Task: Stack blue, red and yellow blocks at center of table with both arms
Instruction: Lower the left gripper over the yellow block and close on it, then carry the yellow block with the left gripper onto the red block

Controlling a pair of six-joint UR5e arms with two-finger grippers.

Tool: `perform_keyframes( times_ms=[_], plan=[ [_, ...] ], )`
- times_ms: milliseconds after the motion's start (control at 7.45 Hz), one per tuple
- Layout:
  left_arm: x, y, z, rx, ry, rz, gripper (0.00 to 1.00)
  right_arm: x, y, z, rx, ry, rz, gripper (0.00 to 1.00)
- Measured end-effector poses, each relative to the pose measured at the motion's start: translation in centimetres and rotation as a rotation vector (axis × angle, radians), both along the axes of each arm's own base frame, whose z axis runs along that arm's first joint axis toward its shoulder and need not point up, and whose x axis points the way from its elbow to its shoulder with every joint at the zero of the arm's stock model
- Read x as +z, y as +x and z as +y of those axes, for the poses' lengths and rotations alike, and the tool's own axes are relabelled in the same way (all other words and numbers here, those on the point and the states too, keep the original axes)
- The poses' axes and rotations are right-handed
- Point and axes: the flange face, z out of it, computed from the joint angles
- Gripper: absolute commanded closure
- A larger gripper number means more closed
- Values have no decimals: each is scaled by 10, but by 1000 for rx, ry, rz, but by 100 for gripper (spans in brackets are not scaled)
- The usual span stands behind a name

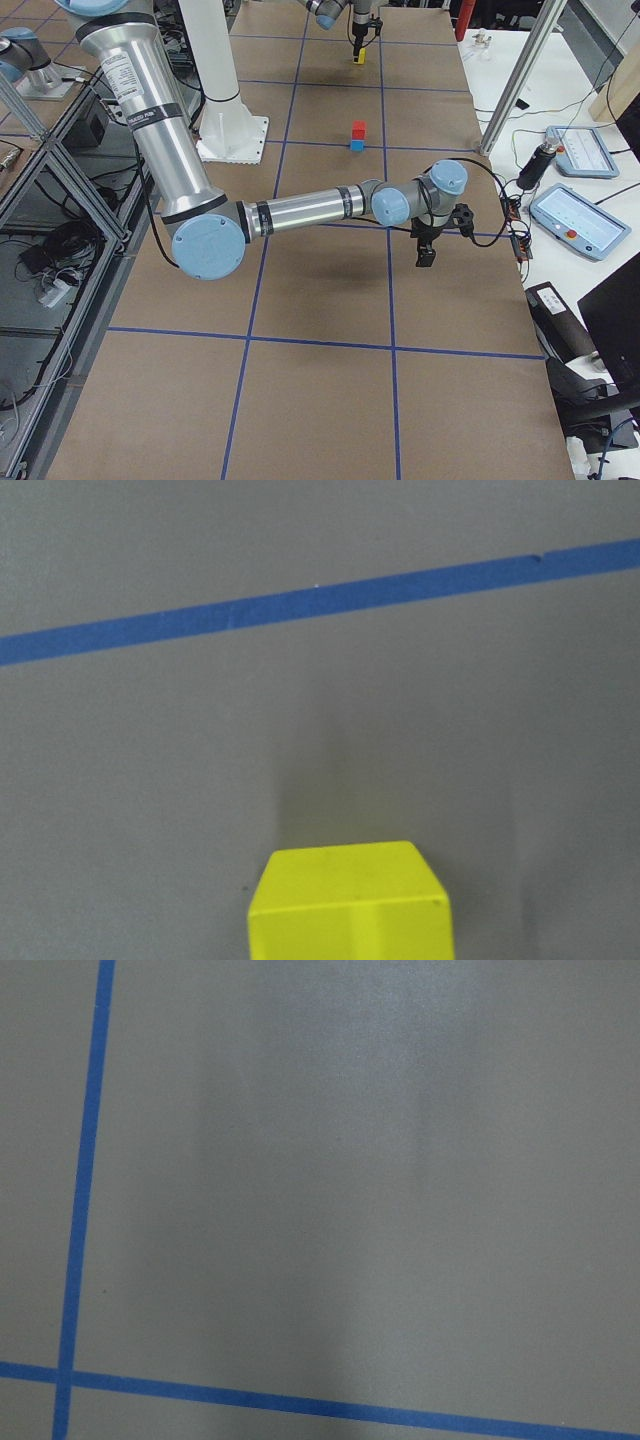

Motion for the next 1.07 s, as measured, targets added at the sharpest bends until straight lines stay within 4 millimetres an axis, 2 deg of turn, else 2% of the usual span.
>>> perform_keyframes(
  times_ms=[134,268,402,537,805,1073],
  plan=[
    [0,2,-4,0,0,-1,4,0,0,0,0,0,0,0],
    [1,3,-5,0,-1,-1,36,-1,0,0,0,1,0,0],
    [3,3,-5,-1,-2,-2,78,-1,0,0,1,1,-1,0],
    [5,1,-3,-2,-4,-3,100,-1,0,0,2,1,-1,0],
    [5,-6,3,-5,0,-5,100,-2,0,1,3,0,-1,0],
    [-12,-17,15,-8,5,0,100,-3,0,0,5,0,-2,0]
  ],
)
